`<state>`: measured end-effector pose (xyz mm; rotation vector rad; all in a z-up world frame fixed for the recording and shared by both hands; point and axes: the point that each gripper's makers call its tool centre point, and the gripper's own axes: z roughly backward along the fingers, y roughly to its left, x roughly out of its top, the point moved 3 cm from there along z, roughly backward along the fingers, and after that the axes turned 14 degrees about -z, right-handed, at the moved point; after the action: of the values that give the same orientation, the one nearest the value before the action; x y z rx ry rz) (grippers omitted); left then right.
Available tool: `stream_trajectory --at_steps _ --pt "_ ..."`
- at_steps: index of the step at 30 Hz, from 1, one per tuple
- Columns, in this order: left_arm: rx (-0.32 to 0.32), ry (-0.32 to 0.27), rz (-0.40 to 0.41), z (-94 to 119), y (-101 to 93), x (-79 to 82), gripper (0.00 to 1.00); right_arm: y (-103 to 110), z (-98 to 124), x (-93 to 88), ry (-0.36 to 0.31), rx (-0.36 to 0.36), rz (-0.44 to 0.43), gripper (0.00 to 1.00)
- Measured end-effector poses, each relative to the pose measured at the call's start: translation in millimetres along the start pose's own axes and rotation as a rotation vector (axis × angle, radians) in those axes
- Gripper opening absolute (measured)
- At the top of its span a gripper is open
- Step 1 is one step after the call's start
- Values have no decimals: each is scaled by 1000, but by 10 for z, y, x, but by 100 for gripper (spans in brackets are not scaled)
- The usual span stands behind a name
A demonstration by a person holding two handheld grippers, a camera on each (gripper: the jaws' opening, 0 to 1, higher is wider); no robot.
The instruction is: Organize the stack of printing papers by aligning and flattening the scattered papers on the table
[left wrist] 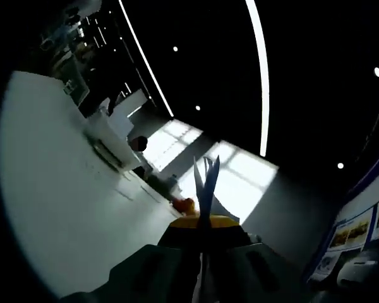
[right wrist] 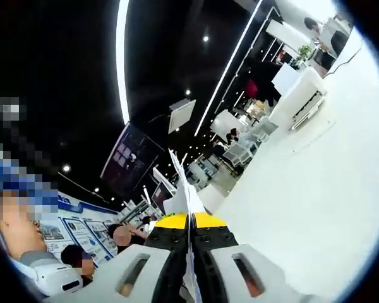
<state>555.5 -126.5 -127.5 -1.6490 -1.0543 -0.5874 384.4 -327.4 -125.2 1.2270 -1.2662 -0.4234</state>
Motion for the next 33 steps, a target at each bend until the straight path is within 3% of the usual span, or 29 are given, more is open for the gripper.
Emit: stream_trajectory --at_steps 2,3,7,9,13,16,18,19,20,21,22,24,25,33 --pt "46 46 -70 12 67 -73 6 -79 20 -28 8 -25 -2 0" --pt "81 78 -106 17 128 -145 6 -193 37 -62 22 -79 -6 0" --pt "92 103 -60 -8 223 -287 6 -394 40 -111 28 -171 34 0" --pt "151 155 -113 -2 355 -403 6 -492 50 -109 35 -224 69 0" --pt "160 179 -100 -64 488 -492 6 -696 59 -113 24 -307 113 0" --pt "190 206 -177 -92 592 -547 6 -828 46 -137 21 -357 155 0" --pt "205 227 -261 -122 663 -592 6 -881 97 -78 14 -394 194 0" --pt "206 234 -294 -140 686 -623 6 -1062 -8 126 -21 -431 224 0" --pt "216 233 -334 -166 740 -651 6 -1123 -19 199 -28 -447 261 0" --pt "222 227 -342 -175 762 -658 6 -1058 -116 92 -17 -419 287 0" --pt "225 222 -336 -193 809 -682 6 -1041 -153 21 -29 -439 307 0" --pt "232 217 -338 -214 862 -702 6 -1146 -155 63 -27 -447 359 0" --pt "244 227 -353 -224 903 -732 6 -1176 -161 16 -49 -463 332 0" --pt "274 303 -436 -281 1070 -893 6 -1376 -143 -45 -68 -525 370 0"
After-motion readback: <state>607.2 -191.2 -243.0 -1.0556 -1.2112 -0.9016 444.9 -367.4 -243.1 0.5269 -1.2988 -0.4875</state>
